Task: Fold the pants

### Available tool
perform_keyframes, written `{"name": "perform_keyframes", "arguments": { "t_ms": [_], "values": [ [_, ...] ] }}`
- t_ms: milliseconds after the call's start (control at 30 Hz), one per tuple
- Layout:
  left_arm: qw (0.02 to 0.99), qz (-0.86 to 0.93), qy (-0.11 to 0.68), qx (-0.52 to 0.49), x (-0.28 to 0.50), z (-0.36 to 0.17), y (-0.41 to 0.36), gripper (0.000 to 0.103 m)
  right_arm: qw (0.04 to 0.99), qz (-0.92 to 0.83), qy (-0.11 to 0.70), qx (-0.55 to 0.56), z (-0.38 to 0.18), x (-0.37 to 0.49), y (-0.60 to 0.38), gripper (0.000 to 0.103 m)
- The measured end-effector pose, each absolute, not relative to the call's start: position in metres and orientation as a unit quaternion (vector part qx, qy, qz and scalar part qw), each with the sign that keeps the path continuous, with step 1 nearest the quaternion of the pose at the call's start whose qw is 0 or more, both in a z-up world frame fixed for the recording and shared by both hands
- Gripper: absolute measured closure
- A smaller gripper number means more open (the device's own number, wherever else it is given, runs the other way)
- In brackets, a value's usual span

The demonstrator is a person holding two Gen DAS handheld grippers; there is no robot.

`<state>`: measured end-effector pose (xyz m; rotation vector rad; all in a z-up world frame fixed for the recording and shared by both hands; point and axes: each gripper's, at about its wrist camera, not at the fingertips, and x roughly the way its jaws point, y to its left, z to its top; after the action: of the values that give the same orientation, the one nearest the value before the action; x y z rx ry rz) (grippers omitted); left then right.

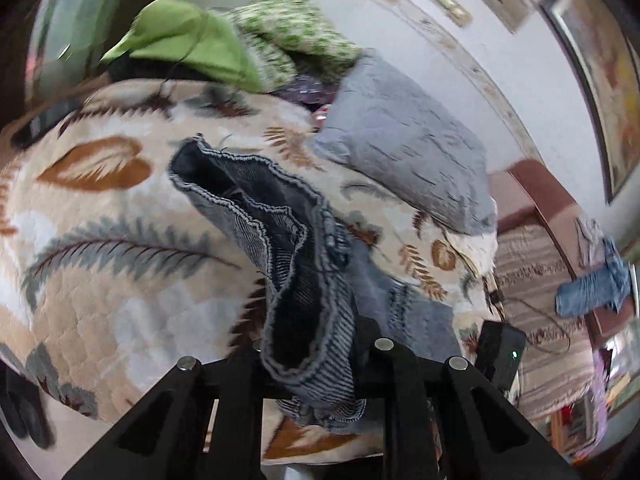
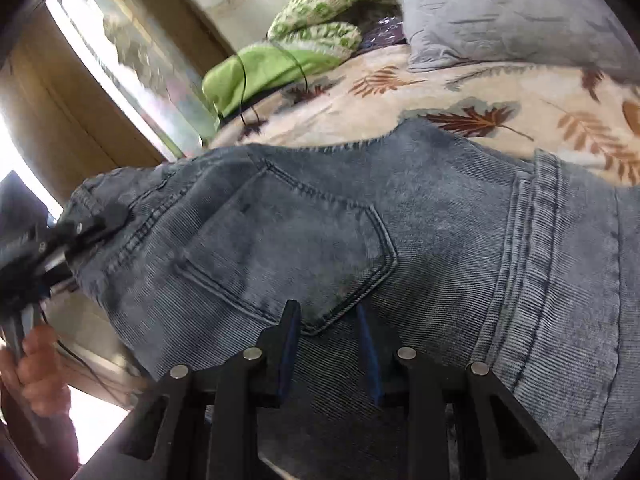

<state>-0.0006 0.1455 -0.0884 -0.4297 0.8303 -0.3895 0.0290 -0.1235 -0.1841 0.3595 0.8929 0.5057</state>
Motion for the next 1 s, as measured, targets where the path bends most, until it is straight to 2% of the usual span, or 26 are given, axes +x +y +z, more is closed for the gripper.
{"name": "perform_keyframes", "arguments": {
  "t_ms": [200, 367, 533, 700, 767, 833, 900, 933, 967, 1000],
  "values": [
    [0.875, -0.257, 0.386, -0.138, -0.009, -0.052, 0.07, 0.086, 0.877, 0.199, 0.359, 0.248, -0.158, 0.014, -0.189, 0.071],
    [0.858, -0.312, 0.399, -0.084, -0.01, -0.047, -0.008, 0.086, 0.883, 0.125, 0.289, 0.348, -0.145, -0.012, -0.279, 0.071],
    [0.825, -0.363, 0.43, -0.054, -0.009, -0.069, -0.089, 0.086, 0.866, 0.043, 0.222, 0.445, -0.141, -0.046, -0.369, 0.071],
    [0.789, -0.373, 0.487, -0.018, -0.005, -0.128, -0.173, 0.082, 0.846, -0.01, 0.187, 0.499, -0.146, -0.072, -0.423, 0.071],
    [0.759, -0.371, 0.535, -0.025, 0.0, -0.153, -0.187, 0.077, 0.839, -0.02, 0.184, 0.511, -0.149, -0.078, -0.435, 0.071],
    [0.759, -0.376, 0.531, -0.02, -0.007, -0.155, -0.187, 0.073, 0.834, -0.022, 0.188, 0.518, -0.151, -0.079, -0.442, 0.071],
    [0.769, -0.387, 0.508, -0.005, -0.016, -0.138, -0.182, 0.056, 0.833, -0.017, 0.195, 0.518, -0.152, -0.076, -0.443, 0.071],
    [0.775, -0.389, 0.498, -0.003, -0.018, -0.128, -0.175, 0.041, 0.834, -0.014, 0.2, 0.514, -0.152, -0.074, -0.44, 0.071],
    [0.788, -0.388, 0.477, -0.003, -0.022, -0.114, -0.164, 0.032, 0.837, -0.008, 0.205, 0.508, -0.151, -0.07, -0.435, 0.071],
    [0.801, -0.383, 0.461, -0.002, -0.024, -0.105, -0.151, 0.03, 0.84, -0.003, 0.21, 0.5, -0.149, -0.068, -0.43, 0.071]
  ]
}}
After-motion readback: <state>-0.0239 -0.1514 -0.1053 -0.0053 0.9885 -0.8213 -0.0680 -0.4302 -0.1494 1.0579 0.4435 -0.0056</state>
